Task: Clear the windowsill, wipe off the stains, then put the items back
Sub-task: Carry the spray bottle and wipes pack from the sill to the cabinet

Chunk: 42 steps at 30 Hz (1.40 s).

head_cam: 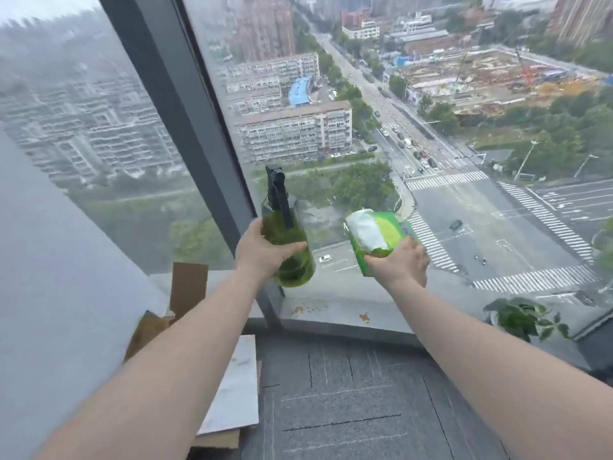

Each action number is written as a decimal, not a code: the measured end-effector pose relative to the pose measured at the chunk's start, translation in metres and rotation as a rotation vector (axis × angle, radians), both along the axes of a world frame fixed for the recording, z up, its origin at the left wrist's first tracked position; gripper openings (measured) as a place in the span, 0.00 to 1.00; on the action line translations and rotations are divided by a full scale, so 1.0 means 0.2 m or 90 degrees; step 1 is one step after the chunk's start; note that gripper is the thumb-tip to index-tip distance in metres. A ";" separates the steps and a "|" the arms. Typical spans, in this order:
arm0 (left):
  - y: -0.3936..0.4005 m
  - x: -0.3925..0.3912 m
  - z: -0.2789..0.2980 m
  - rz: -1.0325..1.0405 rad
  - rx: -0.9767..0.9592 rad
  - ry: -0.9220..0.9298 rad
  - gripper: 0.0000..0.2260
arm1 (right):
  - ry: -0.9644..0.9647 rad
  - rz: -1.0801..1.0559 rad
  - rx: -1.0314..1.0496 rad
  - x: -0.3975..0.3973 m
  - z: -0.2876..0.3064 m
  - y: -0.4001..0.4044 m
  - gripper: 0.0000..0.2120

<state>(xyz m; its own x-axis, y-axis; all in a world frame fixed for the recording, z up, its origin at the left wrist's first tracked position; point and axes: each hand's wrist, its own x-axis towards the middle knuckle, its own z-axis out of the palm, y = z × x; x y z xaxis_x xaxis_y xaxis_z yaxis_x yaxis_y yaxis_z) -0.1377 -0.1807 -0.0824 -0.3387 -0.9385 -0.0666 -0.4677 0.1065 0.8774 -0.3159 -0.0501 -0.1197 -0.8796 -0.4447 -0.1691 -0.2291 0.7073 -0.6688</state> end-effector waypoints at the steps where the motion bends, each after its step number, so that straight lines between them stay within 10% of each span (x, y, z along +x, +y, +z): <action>1: 0.06 0.07 0.06 0.021 0.002 0.011 0.35 | 0.001 0.022 -0.006 0.06 0.07 0.04 0.40; 15: 1.06 1.58 0.51 0.374 -0.067 0.004 0.25 | 0.020 0.382 -0.032 1.38 0.54 0.43 0.39; 42: 4.15 5.11 0.41 1.102 0.000 -0.046 0.30 | -0.018 1.065 -0.018 5.48 0.52 2.50 0.35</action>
